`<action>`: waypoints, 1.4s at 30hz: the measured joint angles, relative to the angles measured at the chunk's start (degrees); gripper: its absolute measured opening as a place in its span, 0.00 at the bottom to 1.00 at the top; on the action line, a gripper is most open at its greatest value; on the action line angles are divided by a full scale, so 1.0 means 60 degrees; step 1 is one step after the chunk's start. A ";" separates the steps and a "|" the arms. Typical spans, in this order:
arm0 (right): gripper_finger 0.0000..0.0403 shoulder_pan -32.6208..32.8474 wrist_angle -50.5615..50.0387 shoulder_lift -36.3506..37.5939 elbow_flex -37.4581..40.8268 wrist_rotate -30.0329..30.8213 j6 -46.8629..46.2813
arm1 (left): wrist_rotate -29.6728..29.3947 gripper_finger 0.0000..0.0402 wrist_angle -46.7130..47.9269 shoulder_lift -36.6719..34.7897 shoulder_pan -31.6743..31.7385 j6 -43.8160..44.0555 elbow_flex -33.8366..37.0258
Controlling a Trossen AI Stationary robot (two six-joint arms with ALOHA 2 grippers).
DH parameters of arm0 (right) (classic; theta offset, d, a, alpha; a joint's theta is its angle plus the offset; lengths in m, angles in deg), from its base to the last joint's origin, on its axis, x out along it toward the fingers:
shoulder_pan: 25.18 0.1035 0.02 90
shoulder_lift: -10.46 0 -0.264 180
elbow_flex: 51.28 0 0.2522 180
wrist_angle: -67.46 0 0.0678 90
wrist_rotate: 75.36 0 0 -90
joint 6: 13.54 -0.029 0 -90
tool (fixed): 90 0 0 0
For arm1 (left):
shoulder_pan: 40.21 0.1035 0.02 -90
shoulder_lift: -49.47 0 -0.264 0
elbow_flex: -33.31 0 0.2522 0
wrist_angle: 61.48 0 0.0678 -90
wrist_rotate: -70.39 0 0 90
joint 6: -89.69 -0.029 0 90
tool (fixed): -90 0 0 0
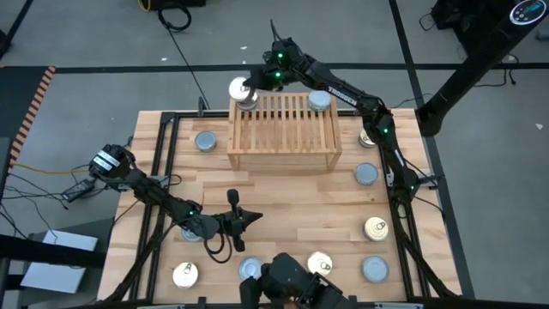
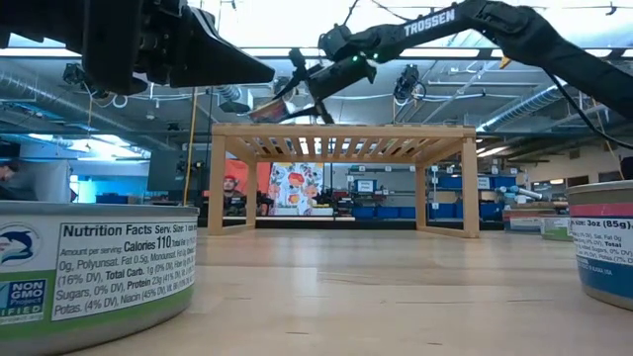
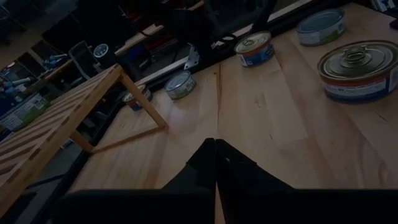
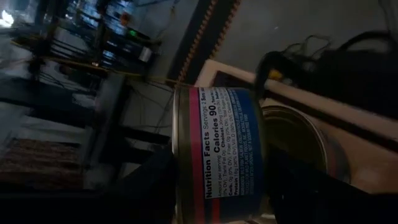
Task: Stack canned seafood by type on shelf
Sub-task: Stack the blue pink tuna can on top of the blue pink tuna can on the shelf
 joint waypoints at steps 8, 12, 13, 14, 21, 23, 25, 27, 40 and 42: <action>0.51 -0.0036 0.0307 -0.0150 0.0000 -0.0220 -0.0111 | -0.0003 0.02 0.0073 0.0000 -0.0048 0.0022 0.0004; 0.56 -0.0039 0.0329 -0.0150 0.0000 -0.0219 -0.0114 | -0.0003 0.02 0.0076 0.0000 -0.0056 0.0020 0.0004; 0.58 -0.0040 0.0329 -0.0150 0.0000 -0.0221 -0.0110 | -0.0003 0.02 0.0082 0.0000 -0.0056 0.0025 0.0004; 0.60 -0.0040 0.0295 -0.0150 0.0000 -0.0172 -0.0074 | -0.0003 0.02 0.0087 0.0000 -0.0056 0.0025 0.0004; 0.69 -0.0040 0.0255 -0.0150 0.0000 -0.0121 -0.0051 | -0.0003 0.02 0.0061 0.0000 -0.0056 0.0025 0.0004; 0.70 -0.0040 0.0245 -0.0150 0.0000 -0.0121 -0.0009 | -0.0003 0.02 0.0066 0.0000 -0.0056 0.0028 0.0004; 0.70 -0.0040 0.0245 -0.0150 0.0000 -0.0123 0.0026 | -0.0003 0.02 0.0065 0.0000 -0.0056 0.0029 0.0004; 0.70 -0.0040 0.0252 -0.0150 0.0000 -0.0184 0.0020 | -0.0003 0.02 0.0069 0.0000 -0.0056 0.0029 0.0004; 0.70 -0.0051 0.0177 -0.0015 -0.0050 -0.0376 -0.0176 | -0.0006 0.02 0.0068 0.0000 -0.0056 0.0033 0.0004; 0.70 -0.0051 0.0125 -0.0008 -0.0159 -0.0375 -0.0087 | -0.0006 0.02 0.0066 0.0000 -0.0056 0.0033 0.0004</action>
